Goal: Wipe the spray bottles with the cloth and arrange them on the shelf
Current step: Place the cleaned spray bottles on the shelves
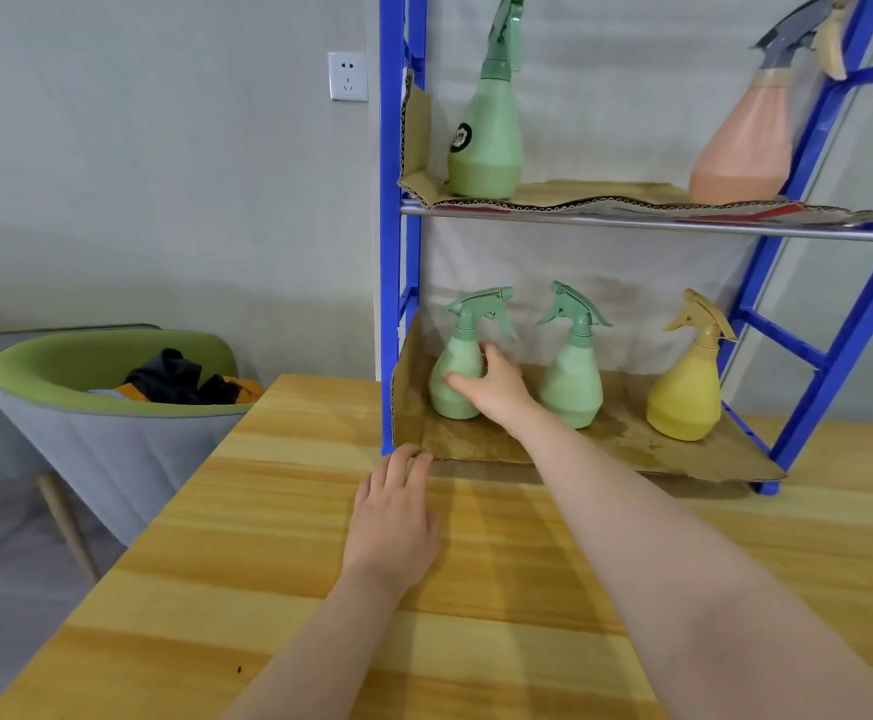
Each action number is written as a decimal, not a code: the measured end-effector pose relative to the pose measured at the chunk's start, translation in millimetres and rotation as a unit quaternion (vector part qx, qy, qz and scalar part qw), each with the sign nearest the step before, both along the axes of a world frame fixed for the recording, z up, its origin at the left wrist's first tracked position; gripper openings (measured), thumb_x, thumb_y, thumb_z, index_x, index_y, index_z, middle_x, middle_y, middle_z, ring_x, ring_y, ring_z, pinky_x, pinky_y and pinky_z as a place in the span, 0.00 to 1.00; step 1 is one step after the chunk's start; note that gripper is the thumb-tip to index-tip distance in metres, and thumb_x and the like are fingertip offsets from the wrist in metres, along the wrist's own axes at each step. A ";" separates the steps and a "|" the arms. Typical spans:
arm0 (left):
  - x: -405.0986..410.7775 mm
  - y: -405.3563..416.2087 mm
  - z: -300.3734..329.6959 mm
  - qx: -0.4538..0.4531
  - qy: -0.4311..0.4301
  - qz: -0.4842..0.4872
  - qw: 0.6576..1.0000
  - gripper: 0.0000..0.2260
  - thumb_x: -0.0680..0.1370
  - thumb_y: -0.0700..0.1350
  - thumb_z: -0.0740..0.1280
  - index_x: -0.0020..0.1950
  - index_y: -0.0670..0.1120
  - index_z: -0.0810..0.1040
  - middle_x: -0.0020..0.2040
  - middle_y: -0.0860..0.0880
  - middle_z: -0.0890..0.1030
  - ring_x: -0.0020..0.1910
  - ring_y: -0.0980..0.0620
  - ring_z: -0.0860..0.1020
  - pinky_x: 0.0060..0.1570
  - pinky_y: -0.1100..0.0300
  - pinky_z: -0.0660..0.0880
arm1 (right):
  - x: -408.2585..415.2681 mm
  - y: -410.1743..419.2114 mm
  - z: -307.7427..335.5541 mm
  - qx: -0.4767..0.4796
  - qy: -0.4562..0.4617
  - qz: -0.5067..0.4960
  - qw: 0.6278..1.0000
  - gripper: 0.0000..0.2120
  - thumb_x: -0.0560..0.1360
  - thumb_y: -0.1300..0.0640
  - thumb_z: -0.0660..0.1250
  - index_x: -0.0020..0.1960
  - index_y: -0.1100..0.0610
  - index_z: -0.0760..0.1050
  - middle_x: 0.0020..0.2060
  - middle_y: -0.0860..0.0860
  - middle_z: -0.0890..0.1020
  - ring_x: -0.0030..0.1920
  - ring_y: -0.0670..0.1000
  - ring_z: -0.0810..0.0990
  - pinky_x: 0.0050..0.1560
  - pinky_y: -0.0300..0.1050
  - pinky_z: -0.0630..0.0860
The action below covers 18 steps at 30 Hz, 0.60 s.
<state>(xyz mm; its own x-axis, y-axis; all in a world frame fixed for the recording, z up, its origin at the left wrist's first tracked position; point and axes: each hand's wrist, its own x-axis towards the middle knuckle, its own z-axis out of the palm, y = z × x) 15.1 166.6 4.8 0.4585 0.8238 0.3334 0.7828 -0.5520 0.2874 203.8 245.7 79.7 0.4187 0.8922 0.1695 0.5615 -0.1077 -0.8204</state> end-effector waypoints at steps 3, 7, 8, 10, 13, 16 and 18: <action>0.5 0.3 0.2 0.000 -0.003 0.003 1.000 0.27 0.78 0.44 0.58 0.77 0.50 0.58 0.76 0.52 0.58 0.75 0.52 0.58 0.73 0.55 0.60 | -8.3 4.1 -8.3 0.004 -0.020 -0.036 0.999 0.40 0.66 0.43 0.77 0.71 0.56 0.63 0.65 0.55 0.69 0.65 0.55 0.69 0.66 0.53 0.70; 0.2 -0.2 -0.5 0.002 0.001 0.000 1.000 0.27 0.78 0.44 0.58 0.77 0.50 0.57 0.76 0.52 0.58 0.75 0.52 0.58 0.73 0.55 0.60 | -7.7 1.5 -15.4 0.030 0.096 0.031 0.994 0.35 0.70 0.55 0.73 0.73 0.54 0.62 0.63 0.55 0.75 0.62 0.55 0.76 0.53 0.45 0.75; 0.2 0.3 -0.8 0.002 0.001 0.000 1.000 0.27 0.78 0.45 0.58 0.77 0.50 0.58 0.76 0.52 0.58 0.75 0.52 0.58 0.72 0.55 0.60 | -6.8 0.8 -16.5 0.031 0.054 0.012 0.998 0.36 0.70 0.52 0.74 0.73 0.54 0.62 0.64 0.54 0.74 0.63 0.55 0.74 0.56 0.47 0.75; 0.4 1.0 -1.2 0.002 -0.002 0.001 1.000 0.27 0.77 0.44 0.58 0.77 0.50 0.59 0.76 0.52 0.59 0.75 0.51 0.59 0.72 0.55 0.61 | -9.0 1.8 -19.9 0.018 -0.064 -0.074 0.995 0.44 0.67 0.40 0.75 0.74 0.56 0.61 0.66 0.55 0.69 0.68 0.56 0.68 0.64 0.53 0.71; 0.2 0.9 -1.3 0.002 -0.002 0.001 1.000 0.27 0.77 0.44 0.58 0.77 0.50 0.59 0.76 0.52 0.59 0.75 0.51 0.60 0.72 0.55 0.61 | -17.3 4.6 -21.3 0.011 -0.026 -0.067 0.997 0.45 0.67 0.40 0.74 0.75 0.59 0.59 0.67 0.57 0.66 0.69 0.58 0.65 0.67 0.53 0.68; 0.2 0.8 -1.5 0.004 -0.001 -0.001 1.000 0.27 0.77 0.45 0.58 0.77 0.50 0.58 0.76 0.52 0.58 0.75 0.51 0.59 0.72 0.55 0.59 | -13.2 6.8 -20.6 0.029 0.074 -0.008 0.997 0.37 0.63 0.47 0.73 0.68 0.55 0.67 0.59 0.55 0.74 0.61 0.57 0.76 0.52 0.45 0.76; 0.4 1.4 -1.5 0.005 -0.001 -0.002 1.000 0.27 0.78 0.45 0.57 0.77 0.50 0.58 0.76 0.52 0.58 0.75 0.51 0.59 0.73 0.55 0.59 | -11.6 3.4 -20.8 0.039 0.026 -0.035 0.998 0.36 0.64 0.45 0.76 0.66 0.55 0.67 0.58 0.53 0.73 0.56 0.54 0.76 0.49 0.44 0.74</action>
